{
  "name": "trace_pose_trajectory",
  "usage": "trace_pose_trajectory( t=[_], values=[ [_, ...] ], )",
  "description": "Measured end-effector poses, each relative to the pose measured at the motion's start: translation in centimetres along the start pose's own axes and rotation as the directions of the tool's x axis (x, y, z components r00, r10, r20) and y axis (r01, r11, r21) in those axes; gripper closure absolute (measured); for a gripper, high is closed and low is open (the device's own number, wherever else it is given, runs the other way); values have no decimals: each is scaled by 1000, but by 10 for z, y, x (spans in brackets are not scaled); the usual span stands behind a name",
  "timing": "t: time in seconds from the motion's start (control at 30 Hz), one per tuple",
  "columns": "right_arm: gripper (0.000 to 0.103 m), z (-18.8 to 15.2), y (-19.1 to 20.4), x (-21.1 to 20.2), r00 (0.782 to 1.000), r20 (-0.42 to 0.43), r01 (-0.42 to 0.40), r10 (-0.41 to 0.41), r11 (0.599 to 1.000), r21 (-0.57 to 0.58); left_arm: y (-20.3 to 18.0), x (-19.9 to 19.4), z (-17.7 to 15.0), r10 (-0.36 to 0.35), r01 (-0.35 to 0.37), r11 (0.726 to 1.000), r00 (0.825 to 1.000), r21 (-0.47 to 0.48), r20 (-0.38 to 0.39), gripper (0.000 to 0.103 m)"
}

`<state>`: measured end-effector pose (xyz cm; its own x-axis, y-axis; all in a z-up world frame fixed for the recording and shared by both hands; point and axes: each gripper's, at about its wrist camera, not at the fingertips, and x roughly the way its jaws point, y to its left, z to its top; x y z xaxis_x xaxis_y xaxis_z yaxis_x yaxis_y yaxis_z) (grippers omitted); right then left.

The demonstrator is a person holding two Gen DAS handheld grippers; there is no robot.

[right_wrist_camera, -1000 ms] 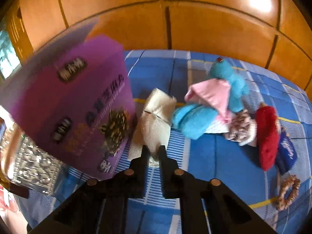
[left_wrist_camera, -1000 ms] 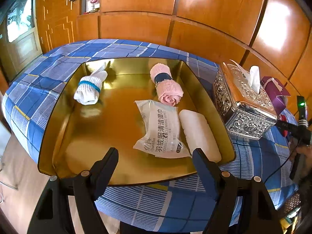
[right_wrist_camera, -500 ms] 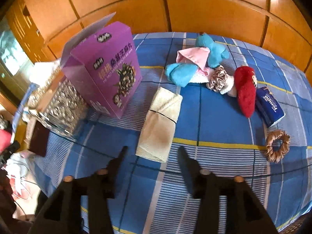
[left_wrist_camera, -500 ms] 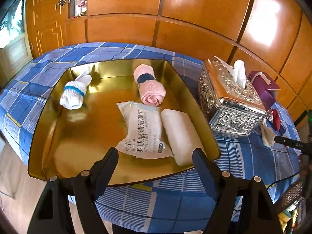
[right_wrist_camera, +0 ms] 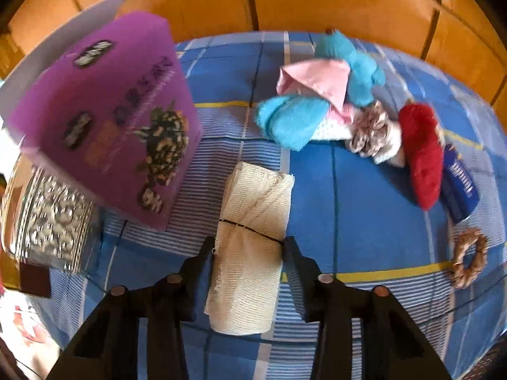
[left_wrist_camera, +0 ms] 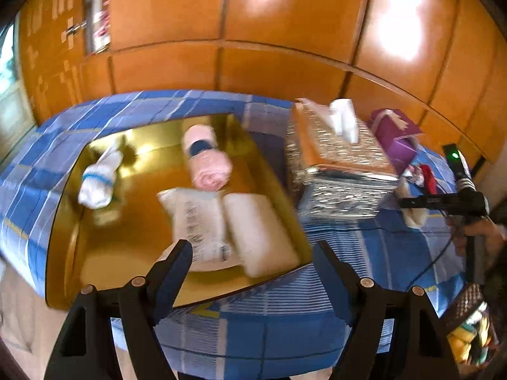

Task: Organize soft objects
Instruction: 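Close the right tool on the beige mesh-wrapped cloth and lift it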

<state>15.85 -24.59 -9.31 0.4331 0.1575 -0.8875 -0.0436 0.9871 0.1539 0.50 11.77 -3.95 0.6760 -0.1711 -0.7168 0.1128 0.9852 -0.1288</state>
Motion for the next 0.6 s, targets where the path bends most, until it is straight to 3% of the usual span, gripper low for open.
trace_pose_trajectory(
  t=[0.1, 0.3, 0.43, 0.53, 0.6],
  values=[
    [64, -11, -2, -24, 998, 52, 20, -19, 1000, -17, -20, -2, 7, -35, 34, 997, 999, 72, 9, 25],
    [64, -16, -60, -93, 975, 211, 40, -64, 993, 113, -84, 0, 29, -145, 142, 964, 989, 225, -3, 26],
    [64, -15, -110, -128, 943, 274, 124, -186, 966, 229, -142, 7, 43, -229, 227, 914, 973, 337, -35, 26],
    [63, -21, -151, -145, 911, 274, 206, -309, 915, 347, -189, 20, 50, -283, 290, 865, 956, 410, -80, 26],
    [63, -26, -174, -149, 899, 269, 217, -345, 885, 411, -222, 28, 52, -312, 332, 832, 943, 445, -118, 26]
  ],
)
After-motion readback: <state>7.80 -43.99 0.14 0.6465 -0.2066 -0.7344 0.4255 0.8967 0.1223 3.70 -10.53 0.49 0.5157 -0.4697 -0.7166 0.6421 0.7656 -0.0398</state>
